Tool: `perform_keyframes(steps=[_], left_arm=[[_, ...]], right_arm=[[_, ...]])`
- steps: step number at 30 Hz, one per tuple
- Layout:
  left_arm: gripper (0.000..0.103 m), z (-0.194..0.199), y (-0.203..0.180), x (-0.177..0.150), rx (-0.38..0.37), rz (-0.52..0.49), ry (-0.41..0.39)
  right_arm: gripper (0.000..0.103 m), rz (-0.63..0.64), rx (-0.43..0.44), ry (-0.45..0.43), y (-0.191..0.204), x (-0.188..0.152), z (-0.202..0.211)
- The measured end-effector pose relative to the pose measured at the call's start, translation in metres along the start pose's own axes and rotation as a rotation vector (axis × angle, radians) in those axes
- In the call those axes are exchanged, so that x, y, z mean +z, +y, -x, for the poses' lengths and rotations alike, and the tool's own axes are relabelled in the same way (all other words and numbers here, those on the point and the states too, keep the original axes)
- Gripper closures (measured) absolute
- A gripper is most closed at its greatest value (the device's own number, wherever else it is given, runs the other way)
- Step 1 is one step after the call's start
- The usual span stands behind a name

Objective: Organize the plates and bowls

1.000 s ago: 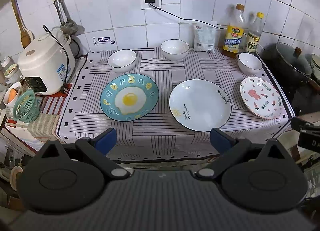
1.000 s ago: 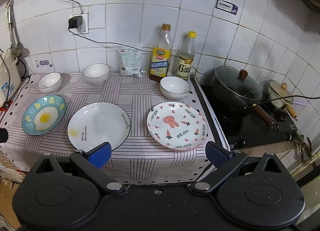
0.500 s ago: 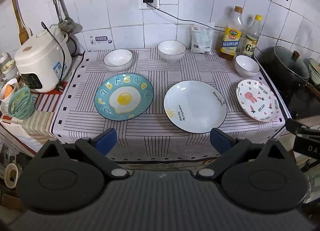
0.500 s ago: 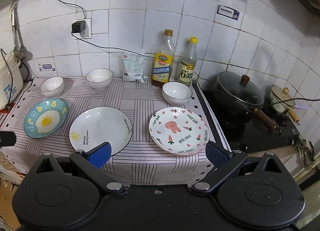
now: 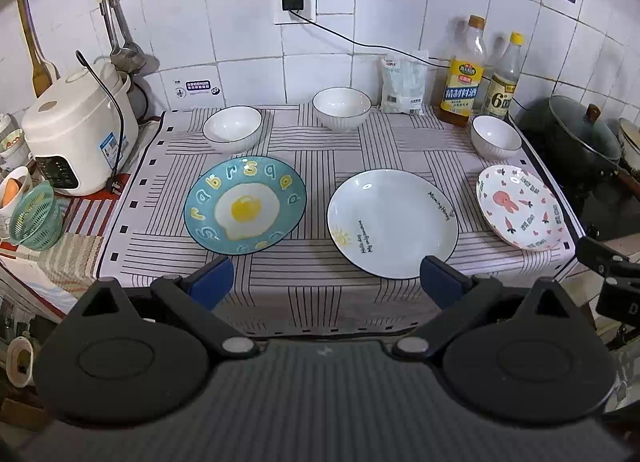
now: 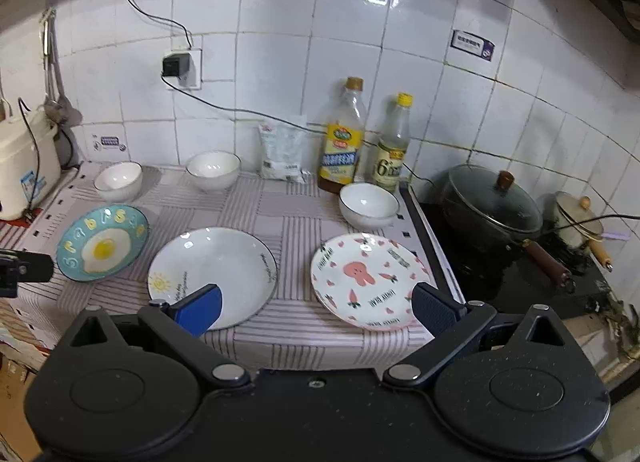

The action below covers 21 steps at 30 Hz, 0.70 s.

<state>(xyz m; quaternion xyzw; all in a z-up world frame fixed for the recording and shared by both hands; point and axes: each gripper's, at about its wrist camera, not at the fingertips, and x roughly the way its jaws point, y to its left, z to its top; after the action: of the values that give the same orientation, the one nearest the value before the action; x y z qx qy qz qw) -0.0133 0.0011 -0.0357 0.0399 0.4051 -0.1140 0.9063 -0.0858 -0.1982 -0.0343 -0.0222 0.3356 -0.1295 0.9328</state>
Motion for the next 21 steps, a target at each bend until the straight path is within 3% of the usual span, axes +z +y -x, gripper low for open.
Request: perform_keyframes(steps=[5,10,21], left_arm=[[0.002,-0.016,0.006,0.007,-0.028,-0.001,0.004],[0.004,-0.047,0.024,0.015,-0.087,0.04,0.039],[0.007,-0.139,0.027,0.023,-0.133,0.045,0.082]], right_arm=[[0.0,-0.01,0.105,-0.058,-0.002,-0.004,-0.014],[0.0,-0.001,0.234,0.011,0.002,-0.013,-0.058],[0.003,-0.112,0.337,0.036,0.008,-0.016,-0.152]])
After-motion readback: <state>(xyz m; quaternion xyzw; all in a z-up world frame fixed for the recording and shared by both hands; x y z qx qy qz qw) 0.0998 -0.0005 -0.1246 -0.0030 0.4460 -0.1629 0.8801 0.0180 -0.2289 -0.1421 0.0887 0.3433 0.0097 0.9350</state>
